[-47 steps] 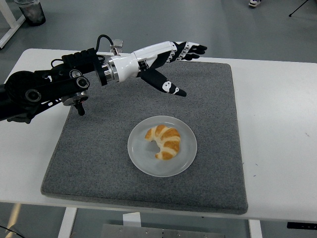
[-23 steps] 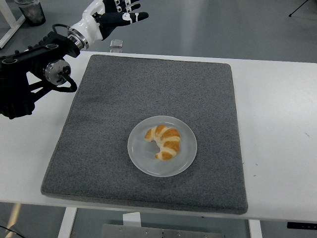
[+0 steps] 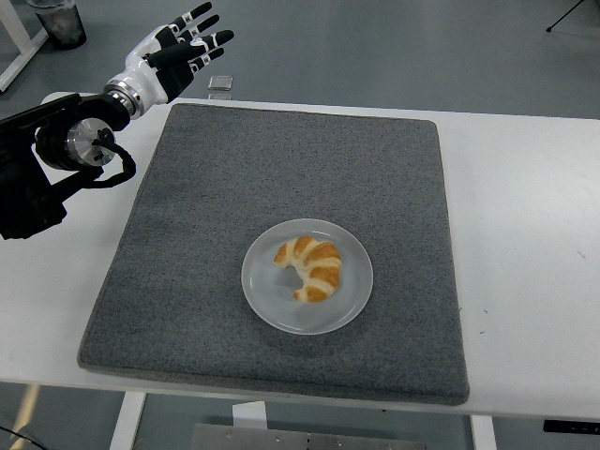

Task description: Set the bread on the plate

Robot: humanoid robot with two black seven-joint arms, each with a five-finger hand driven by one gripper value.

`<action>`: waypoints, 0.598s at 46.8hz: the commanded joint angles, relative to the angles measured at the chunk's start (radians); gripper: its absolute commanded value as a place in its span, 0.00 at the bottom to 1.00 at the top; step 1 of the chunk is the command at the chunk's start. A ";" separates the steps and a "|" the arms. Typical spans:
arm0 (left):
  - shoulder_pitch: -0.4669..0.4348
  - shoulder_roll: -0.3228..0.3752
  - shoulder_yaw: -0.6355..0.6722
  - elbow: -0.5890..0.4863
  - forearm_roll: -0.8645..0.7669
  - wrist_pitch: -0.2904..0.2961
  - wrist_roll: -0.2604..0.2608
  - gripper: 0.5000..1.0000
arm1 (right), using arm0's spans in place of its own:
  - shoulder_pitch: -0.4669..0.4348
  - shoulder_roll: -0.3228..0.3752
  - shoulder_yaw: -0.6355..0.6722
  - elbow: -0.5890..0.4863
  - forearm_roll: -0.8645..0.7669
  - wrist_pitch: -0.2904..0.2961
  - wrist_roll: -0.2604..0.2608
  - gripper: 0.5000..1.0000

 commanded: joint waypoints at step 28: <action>0.141 -0.083 -0.264 0.081 -0.012 0.069 -0.006 0.99 | -0.003 0.000 -0.003 0.002 -0.002 0.008 0.000 0.90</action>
